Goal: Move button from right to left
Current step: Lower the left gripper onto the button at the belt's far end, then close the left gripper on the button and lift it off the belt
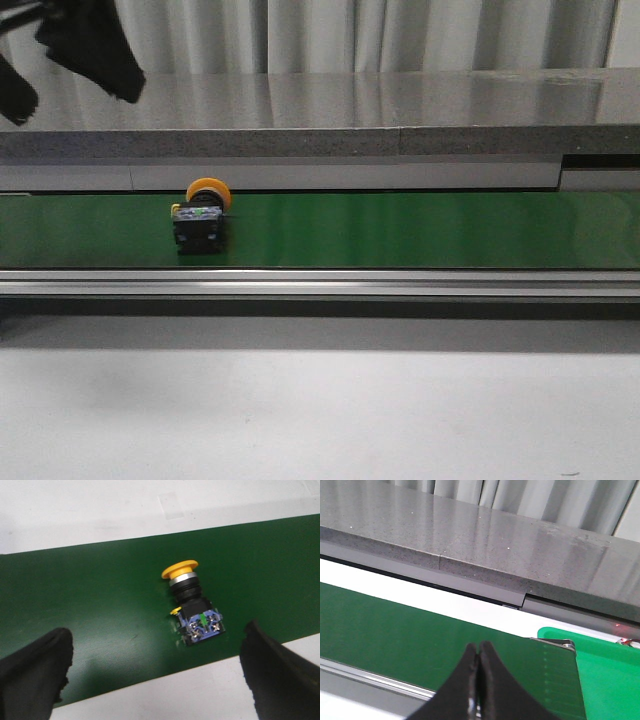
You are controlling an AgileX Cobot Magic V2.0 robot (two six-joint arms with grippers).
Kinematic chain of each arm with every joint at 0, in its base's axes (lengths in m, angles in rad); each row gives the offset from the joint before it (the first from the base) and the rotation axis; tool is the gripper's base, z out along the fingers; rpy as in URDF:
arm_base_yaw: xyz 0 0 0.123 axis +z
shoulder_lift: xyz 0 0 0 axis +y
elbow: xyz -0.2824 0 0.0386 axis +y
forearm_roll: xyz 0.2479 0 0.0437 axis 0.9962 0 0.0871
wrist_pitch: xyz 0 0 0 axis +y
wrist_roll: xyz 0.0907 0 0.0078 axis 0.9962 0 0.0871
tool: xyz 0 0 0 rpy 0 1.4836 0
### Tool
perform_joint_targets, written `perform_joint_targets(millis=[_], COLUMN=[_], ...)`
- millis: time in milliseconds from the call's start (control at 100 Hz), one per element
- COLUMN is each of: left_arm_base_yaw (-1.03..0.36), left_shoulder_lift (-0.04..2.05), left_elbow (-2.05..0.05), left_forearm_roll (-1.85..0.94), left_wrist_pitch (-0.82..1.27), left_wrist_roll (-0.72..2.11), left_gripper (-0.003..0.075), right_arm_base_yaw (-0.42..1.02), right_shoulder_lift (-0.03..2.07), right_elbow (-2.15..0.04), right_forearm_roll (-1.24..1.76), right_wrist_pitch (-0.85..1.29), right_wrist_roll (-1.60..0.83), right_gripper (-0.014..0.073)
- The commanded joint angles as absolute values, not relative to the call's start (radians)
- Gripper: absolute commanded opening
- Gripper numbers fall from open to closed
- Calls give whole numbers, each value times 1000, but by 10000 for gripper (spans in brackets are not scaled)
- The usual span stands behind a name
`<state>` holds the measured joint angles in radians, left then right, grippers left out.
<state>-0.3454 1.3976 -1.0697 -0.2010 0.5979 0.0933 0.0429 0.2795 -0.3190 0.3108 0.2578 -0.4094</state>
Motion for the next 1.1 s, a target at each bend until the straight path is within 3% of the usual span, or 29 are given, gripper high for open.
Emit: perform_joint_targets(millis=[0, 900, 1090], left_arm_base_yaw=[-372, -315, -281], left_shoulder_lift=[1416, 1639, 1643], left_elbow=[-1121, -1129, -1129], left_forearm_roll=[-224, -180, -171], left_wrist_pitch=[533, 462, 495], left_wrist_roll=[86, 84, 84], left_gripper=[643, 640, 510], right_arm_base_yaw=[44, 44, 44], right_shoulder_lift=[287, 287, 287], right_elbow=[-348, -348, -348], right_forearm_roll=[319, 319, 319], right_wrist_pitch=[176, 176, 176], right_wrist_roll=[-416, -416, -416], right_gripper=[-68, -68, -68])
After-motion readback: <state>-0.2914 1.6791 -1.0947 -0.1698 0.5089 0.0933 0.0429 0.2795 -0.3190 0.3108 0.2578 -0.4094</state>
